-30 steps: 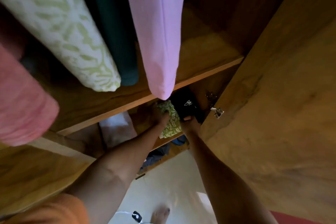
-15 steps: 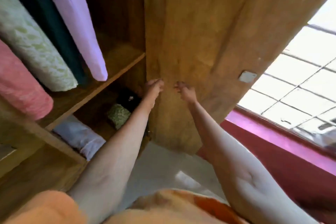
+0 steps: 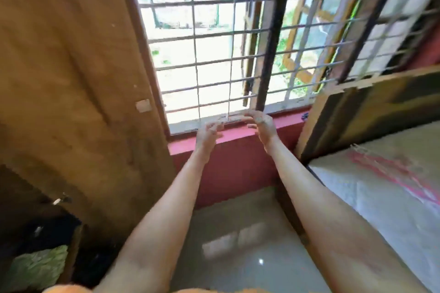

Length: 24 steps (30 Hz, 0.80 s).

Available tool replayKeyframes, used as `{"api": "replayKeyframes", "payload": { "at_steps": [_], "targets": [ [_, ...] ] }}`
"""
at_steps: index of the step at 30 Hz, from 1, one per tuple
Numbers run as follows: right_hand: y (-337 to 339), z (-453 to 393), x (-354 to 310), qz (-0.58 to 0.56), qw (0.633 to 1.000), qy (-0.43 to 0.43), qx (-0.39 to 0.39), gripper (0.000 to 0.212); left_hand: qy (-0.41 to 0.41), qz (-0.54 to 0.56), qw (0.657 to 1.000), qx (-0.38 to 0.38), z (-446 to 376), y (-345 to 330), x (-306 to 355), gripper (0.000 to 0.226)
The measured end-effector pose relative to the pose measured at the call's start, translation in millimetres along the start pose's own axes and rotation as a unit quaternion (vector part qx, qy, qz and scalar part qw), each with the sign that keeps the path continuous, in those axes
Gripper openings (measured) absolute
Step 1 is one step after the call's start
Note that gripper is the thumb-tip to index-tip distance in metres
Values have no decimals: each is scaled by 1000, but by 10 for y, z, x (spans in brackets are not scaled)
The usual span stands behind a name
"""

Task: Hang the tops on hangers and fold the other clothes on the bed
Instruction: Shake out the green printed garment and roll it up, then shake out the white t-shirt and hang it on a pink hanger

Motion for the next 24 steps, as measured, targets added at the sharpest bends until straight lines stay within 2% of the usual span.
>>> {"api": "replayKeyframes", "payload": {
  "at_steps": [4,6,8,11,13,16,20,24],
  "targets": [
    [1184,542,149,-26,985,-17,168,62,-15,-40,989,-144,-224,-1104,131,29],
    [1599,843,166,-23,973,-28,226,63,-21,-37,982,-184,-248,-1550,212,28],
    [2022,1258,206,-26,956,-42,290,56,-22,-39,971,-236,-198,-2104,257,27],
    [2584,1943,402,-26,917,-59,394,31,-25,-39,943,-331,30,-2933,234,24],
    [2913,2546,556,-32,878,-59,474,21,-20,-45,915,-400,338,-3543,163,20],
    [3154,3156,720,-21,849,-80,522,20,-18,-44,893,-448,706,-4077,81,14],
    [3559,4130,813,-29,795,-89,599,24,-18,-65,842,-535,1381,-4913,-8,13],
    [4044,5035,875,-10,758,-93,645,27,-24,-69,799,-597,2037,-5767,-29,16]
  ]
}}
Point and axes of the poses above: each hand's wrist, its own z-axis away from the middle knuckle, its own y-axis out of the back of the hand, x = y × z, the point moved 10 cm from there along -z, towards the middle knuckle, and after that the axes turned 10 degrees about -x, right-handed, at the moved point
